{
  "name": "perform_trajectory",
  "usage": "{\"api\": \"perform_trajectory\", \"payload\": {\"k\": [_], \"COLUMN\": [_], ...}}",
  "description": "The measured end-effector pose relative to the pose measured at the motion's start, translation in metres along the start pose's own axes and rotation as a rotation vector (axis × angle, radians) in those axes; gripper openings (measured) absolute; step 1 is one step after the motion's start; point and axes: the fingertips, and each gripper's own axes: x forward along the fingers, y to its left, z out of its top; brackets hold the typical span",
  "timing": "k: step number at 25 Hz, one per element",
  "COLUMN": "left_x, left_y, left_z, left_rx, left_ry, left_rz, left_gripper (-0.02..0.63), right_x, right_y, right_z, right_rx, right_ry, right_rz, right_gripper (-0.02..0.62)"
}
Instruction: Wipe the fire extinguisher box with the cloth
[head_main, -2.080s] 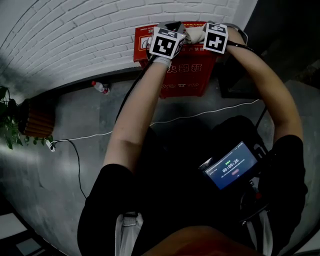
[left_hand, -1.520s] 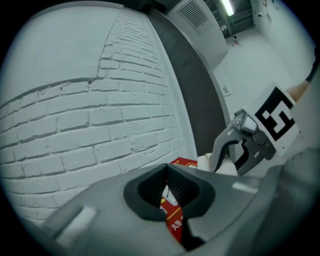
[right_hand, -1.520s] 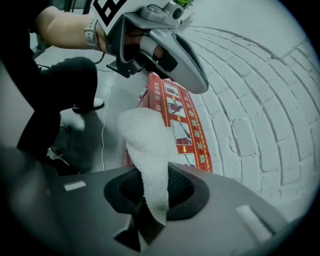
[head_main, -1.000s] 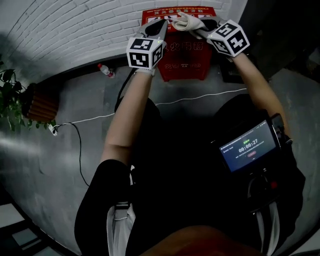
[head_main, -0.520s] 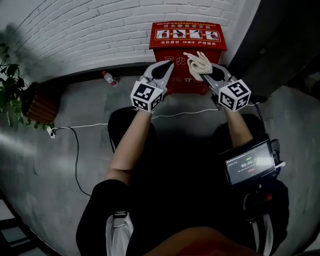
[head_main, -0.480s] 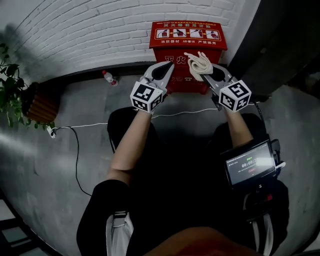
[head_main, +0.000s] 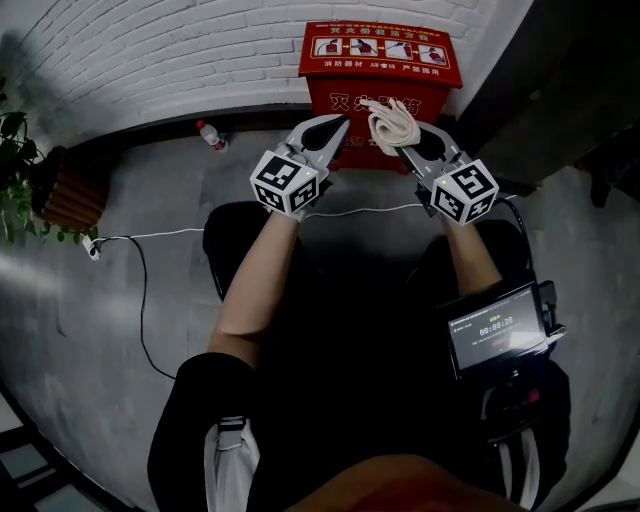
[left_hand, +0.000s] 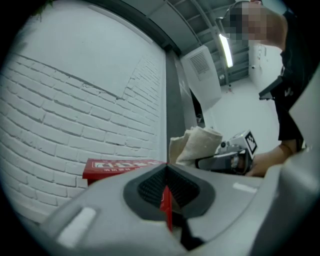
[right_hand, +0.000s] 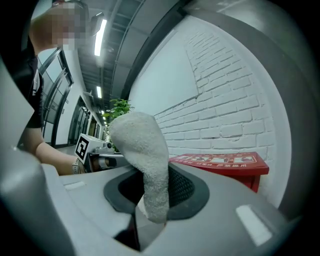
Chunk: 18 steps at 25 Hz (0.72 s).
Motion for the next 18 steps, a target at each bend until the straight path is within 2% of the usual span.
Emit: {"api": "perform_trajectory", "payload": {"k": [9, 18], "left_x": [0.0013, -0.0002], "left_y": [-0.0064, -0.0086], "left_z": [0.0059, 0.0041], "left_rx": [-0.042, -0.041], "left_ry": [-0.013, -0.013], "left_rz": [-0.017, -0.019], "left_gripper": [0.002, 0.002], "right_x": [-0.003, -0.0031], "right_y": [0.0024, 0.0064], "right_z": [0.0081, 0.0093], "right_rx": [0.01, -0.002], "right_ry": [-0.001, 0.0], "right_rz": [-0.009, -0.005], "right_gripper": [0.095, 0.096]}}
